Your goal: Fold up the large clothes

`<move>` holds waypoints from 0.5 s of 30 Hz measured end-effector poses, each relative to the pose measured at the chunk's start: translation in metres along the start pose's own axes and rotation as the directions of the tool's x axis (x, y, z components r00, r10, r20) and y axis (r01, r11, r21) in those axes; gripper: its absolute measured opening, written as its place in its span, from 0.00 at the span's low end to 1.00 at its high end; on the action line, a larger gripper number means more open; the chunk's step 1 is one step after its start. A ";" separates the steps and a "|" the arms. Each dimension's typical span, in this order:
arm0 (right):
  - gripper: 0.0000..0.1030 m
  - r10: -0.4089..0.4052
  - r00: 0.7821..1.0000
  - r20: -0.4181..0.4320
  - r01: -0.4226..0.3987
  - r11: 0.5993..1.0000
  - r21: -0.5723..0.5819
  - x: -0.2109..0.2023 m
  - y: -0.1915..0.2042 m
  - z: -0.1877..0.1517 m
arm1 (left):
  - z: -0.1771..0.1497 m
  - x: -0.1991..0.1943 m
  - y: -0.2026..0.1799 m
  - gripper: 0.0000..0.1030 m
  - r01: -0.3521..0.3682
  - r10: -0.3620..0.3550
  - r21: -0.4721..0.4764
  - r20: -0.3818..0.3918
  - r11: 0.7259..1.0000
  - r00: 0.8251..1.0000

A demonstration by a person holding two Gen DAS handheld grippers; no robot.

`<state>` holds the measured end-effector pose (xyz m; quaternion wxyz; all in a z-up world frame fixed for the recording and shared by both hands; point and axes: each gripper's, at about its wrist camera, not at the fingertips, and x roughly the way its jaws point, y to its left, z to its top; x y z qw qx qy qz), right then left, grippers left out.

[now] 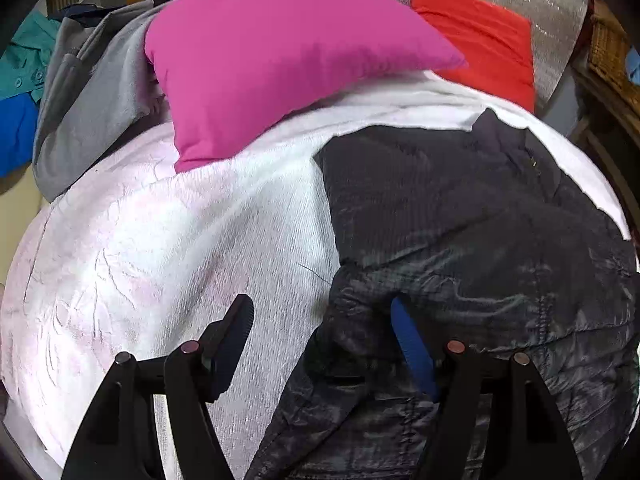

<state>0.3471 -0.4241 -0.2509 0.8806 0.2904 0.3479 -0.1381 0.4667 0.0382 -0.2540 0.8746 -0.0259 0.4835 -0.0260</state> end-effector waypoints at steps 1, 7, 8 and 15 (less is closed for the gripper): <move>0.16 0.050 0.999 -0.005 -0.050 0.997 0.057 -0.002 -0.009 0.002 | 0.000 0.002 0.001 0.70 0.004 -0.004 -0.003 -0.006 1.000 1.000; 0.93 0.129 0.978 0.163 -0.156 0.973 0.168 -0.044 -0.040 0.012 | 0.003 -0.004 0.011 0.70 0.049 -0.049 -0.037 0.008 0.998 0.999; 0.93 0.147 0.980 0.136 -0.169 0.971 0.168 -0.039 -0.042 0.015 | 0.004 -0.004 0.013 0.70 0.069 -0.068 -0.045 0.009 0.997 0.998; 0.85 0.189 0.978 -0.090 -0.177 0.976 0.126 0.026 -0.039 0.013 | 0.007 0.013 0.020 0.70 0.250 -0.255 -0.136 -0.022 0.959 0.967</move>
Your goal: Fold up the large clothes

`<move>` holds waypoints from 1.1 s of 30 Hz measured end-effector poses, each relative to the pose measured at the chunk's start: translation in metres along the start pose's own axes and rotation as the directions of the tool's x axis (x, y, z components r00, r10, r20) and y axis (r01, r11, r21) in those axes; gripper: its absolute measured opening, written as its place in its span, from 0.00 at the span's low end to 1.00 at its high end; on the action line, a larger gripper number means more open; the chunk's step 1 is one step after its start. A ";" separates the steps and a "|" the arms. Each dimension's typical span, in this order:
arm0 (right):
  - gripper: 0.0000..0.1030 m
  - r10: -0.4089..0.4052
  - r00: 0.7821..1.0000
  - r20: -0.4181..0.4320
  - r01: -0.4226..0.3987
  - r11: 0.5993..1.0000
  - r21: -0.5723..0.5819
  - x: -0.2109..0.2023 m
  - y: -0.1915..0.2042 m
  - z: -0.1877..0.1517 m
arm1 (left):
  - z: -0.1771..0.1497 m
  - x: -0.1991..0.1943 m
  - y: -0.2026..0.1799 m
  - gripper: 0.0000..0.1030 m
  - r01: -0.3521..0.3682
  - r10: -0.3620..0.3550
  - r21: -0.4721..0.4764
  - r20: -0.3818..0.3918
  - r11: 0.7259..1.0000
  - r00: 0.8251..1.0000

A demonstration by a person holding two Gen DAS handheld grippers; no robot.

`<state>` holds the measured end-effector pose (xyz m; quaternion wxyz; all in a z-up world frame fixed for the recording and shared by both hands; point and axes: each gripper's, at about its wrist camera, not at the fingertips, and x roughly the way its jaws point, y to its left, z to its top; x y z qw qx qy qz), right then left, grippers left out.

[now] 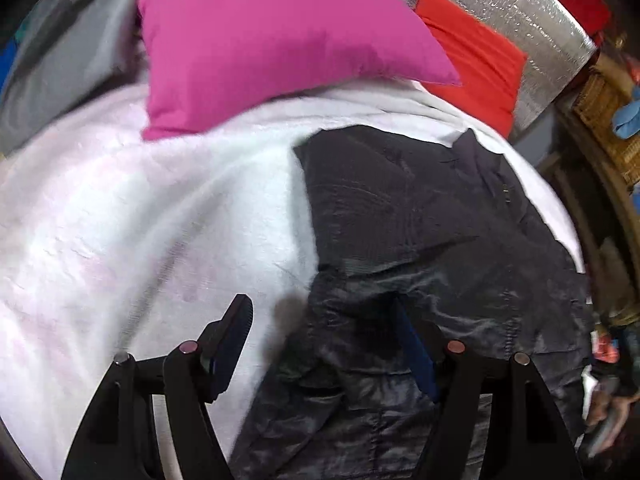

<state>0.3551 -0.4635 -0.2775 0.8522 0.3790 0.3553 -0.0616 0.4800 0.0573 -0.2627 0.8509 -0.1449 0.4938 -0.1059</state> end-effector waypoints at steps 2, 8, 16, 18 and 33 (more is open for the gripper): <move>0.75 0.004 0.999 -0.049 -0.004 1.000 -0.013 0.014 0.004 -0.005 | 0.000 0.006 -0.002 0.70 0.050 -0.050 -0.004 -0.013 0.999 0.999; 0.30 -0.140 0.988 0.058 0.150 0.960 -0.237 0.007 0.050 -0.014 | 0.003 0.008 -0.015 0.29 0.055 -0.055 0.005 0.017 0.998 0.998; 0.28 -0.248 0.966 0.074 0.259 0.934 -0.244 0.022 0.043 -0.016 | 0.001 0.017 -0.021 0.38 -0.025 0.026 0.059 -0.013 0.998 1.000; 0.32 -0.220 0.973 0.071 0.230 0.947 -0.222 0.017 0.041 -0.015 | 0.000 0.019 -0.024 0.46 -0.071 0.073 0.091 -0.023 0.993 0.997; 0.68 0.003 0.994 -0.112 -0.011 0.998 -0.066 0.006 0.009 -0.013 | -0.012 0.008 0.001 0.65 0.115 -0.121 -0.055 -0.120 0.992 0.985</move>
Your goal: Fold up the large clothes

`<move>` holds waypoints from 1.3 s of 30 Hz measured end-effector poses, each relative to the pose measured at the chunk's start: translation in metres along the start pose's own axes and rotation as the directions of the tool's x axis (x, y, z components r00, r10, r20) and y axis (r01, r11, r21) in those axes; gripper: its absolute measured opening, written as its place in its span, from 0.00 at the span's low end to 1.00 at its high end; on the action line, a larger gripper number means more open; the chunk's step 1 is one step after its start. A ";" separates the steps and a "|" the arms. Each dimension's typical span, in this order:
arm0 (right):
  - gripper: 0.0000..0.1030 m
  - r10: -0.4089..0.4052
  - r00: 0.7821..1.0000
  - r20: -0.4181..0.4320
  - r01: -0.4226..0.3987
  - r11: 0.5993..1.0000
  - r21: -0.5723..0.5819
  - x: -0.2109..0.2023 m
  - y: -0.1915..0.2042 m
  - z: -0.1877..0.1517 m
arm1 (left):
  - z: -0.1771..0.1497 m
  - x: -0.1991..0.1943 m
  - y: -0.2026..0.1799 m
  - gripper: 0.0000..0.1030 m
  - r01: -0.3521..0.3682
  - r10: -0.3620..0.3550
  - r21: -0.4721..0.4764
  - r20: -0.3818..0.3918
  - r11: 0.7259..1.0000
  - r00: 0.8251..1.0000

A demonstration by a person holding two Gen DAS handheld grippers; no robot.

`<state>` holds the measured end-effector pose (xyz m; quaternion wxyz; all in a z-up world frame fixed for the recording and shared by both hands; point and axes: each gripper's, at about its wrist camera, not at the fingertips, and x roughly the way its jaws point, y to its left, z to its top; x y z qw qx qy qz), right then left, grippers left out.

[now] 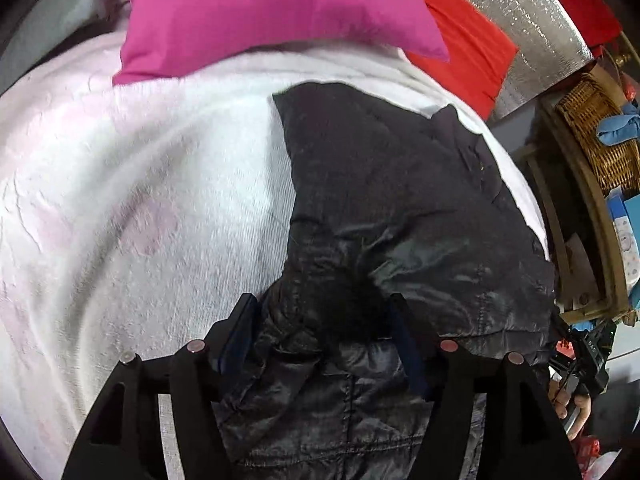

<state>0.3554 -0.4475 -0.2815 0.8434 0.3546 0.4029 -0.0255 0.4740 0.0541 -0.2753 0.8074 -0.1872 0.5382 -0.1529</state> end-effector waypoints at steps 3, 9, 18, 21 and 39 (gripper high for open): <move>0.41 -0.067 0.998 0.021 0.069 0.993 -0.098 -0.001 0.017 -0.007 | -0.003 0.003 -0.008 0.49 -0.035 0.034 0.028 0.031 0.999 0.999; 0.31 -0.091 0.976 0.200 0.133 0.968 -0.211 -0.040 0.051 -0.018 | -0.004 -0.004 -0.022 0.37 -0.122 0.115 0.073 0.094 0.990 0.989; 0.69 -0.143 0.981 0.132 0.153 0.986 -0.071 -0.050 0.027 -0.027 | -0.024 -0.027 -0.029 0.66 -0.284 0.273 0.083 0.126 0.955 0.954; 0.71 -0.059 0.983 0.174 0.066 0.997 -0.036 -0.076 0.028 -0.033 | -0.042 -0.049 -0.031 0.66 -0.225 0.214 0.061 0.150 0.972 0.965; 0.72 0.367 0.927 -0.082 -0.331 0.899 0.286 0.028 0.053 -0.087 | -0.044 0.019 -0.013 0.68 0.285 -0.273 -0.345 0.084 0.894 0.958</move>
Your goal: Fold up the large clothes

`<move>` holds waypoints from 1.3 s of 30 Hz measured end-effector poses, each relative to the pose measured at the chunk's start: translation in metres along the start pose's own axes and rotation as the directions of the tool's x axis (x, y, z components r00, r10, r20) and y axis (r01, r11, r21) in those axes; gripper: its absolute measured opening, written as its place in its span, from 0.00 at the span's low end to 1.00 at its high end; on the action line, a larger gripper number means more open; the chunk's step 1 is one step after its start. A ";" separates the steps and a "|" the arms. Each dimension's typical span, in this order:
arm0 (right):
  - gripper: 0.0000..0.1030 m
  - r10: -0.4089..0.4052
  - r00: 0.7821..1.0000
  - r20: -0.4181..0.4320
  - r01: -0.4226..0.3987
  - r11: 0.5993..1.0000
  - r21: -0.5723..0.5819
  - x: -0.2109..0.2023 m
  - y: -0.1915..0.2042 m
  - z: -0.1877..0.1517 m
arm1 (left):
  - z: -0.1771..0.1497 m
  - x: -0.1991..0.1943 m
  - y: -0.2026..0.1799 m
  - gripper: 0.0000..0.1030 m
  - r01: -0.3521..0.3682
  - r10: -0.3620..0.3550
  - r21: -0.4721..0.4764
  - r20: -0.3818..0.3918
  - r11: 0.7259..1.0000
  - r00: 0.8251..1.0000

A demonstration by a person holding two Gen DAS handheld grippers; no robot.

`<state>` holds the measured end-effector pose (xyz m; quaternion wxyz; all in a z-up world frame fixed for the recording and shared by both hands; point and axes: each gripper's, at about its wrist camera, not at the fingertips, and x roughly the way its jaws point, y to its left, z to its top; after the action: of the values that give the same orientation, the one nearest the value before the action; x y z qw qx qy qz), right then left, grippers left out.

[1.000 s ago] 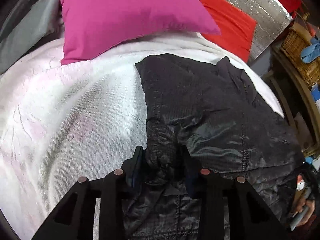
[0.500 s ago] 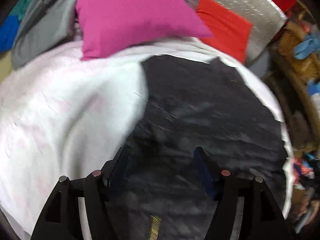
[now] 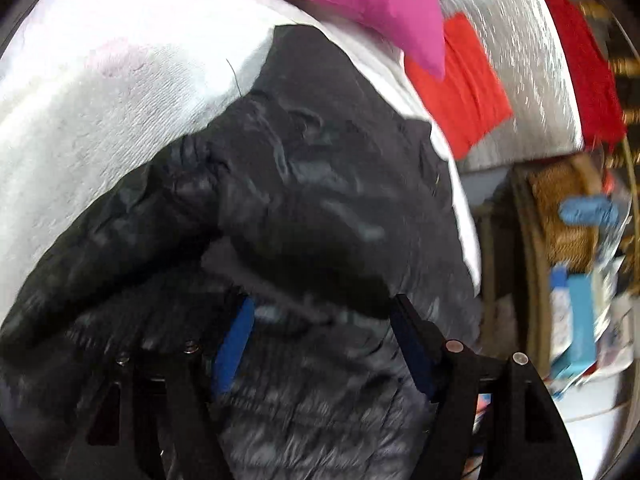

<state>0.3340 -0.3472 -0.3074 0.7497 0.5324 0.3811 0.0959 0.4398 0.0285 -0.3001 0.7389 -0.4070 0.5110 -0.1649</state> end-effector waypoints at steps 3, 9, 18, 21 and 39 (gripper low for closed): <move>0.70 -0.018 1.000 -0.003 0.018 0.998 0.068 0.008 -0.013 0.001 | 0.008 0.003 0.005 0.56 0.019 -0.018 -0.041 0.026 0.999 0.999; 0.25 -0.039 0.996 0.076 0.035 0.998 0.049 0.013 -0.012 0.013 | 0.019 0.001 0.006 0.20 0.008 -0.004 -0.051 0.079 0.999 0.997; 0.16 -0.135 0.984 0.114 0.153 0.975 -0.160 0.016 0.027 -0.001 | 0.022 -0.016 -0.017 0.16 -0.098 0.077 0.127 0.162 0.987 0.984; 0.19 -0.155 0.987 0.046 0.158 0.983 -0.093 0.027 0.008 0.002 | 0.021 0.004 -0.006 0.18 -0.161 0.152 0.105 0.086 0.981 0.985; 0.62 -0.220 0.912 0.345 0.338 0.880 -0.333 -0.156 0.012 -0.033 | -0.075 -0.119 0.001 0.63 -0.403 0.305 0.434 0.279 0.806 0.910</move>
<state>0.2067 -0.4038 -0.2286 0.8941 0.3213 0.3111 -0.0223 0.3227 0.0753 -0.2383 0.8809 -0.1211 0.4455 -0.1047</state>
